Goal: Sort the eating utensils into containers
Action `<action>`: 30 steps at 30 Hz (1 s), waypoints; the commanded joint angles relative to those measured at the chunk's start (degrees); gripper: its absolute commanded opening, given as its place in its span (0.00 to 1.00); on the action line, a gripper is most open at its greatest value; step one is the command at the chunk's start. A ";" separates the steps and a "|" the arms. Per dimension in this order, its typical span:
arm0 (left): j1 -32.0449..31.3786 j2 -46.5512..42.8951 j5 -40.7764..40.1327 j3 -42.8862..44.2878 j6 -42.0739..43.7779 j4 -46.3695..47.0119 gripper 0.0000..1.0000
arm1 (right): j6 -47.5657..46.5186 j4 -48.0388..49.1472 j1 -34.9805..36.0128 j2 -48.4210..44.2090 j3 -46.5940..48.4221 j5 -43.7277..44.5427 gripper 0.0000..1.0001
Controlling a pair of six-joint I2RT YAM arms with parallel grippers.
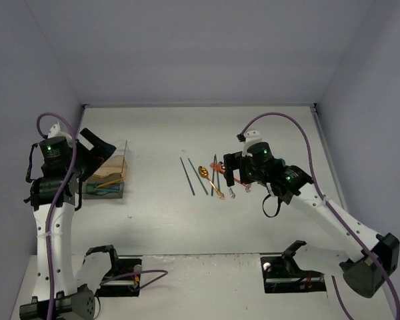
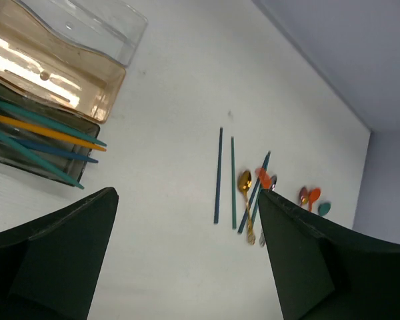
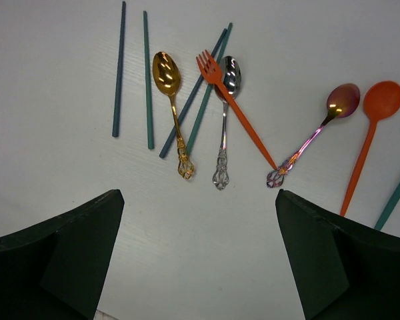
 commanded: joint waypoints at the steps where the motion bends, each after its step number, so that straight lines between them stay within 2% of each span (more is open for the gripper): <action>1: -3.71 -4.22 -2.13 0.01 13.35 -3.21 0.84 | 3.14 1.45 -6.15 8.46 3.49 -8.48 0.91; 6: -9.96 -7.22 -8.17 0.06 20.09 -6.94 0.84 | 2.40 1.44 -10.25 18.44 5.57 -10.83 0.87; 17: -23.85 -6.38 -11.17 3.30 22.55 -7.71 0.85 | -9.15 3.36 -10.82 33.57 10.29 -4.34 0.80; 21: -26.48 -5.43 -13.30 2.48 23.71 -7.91 0.93 | -14.30 5.13 -10.93 36.51 10.76 -3.92 0.75; 25: -27.92 -4.12 -12.57 2.35 23.75 -8.24 0.96 | -18.37 6.40 -11.48 38.36 10.92 -5.93 0.71; 28: -28.54 -4.00 -12.25 1.94 23.24 -8.16 0.97 | -19.84 7.47 -11.92 39.88 10.75 -6.44 0.64; 30: -29.01 -3.73 -12.16 1.73 23.37 -8.33 0.97 | -20.21 8.02 -11.96 40.89 10.82 -6.67 0.63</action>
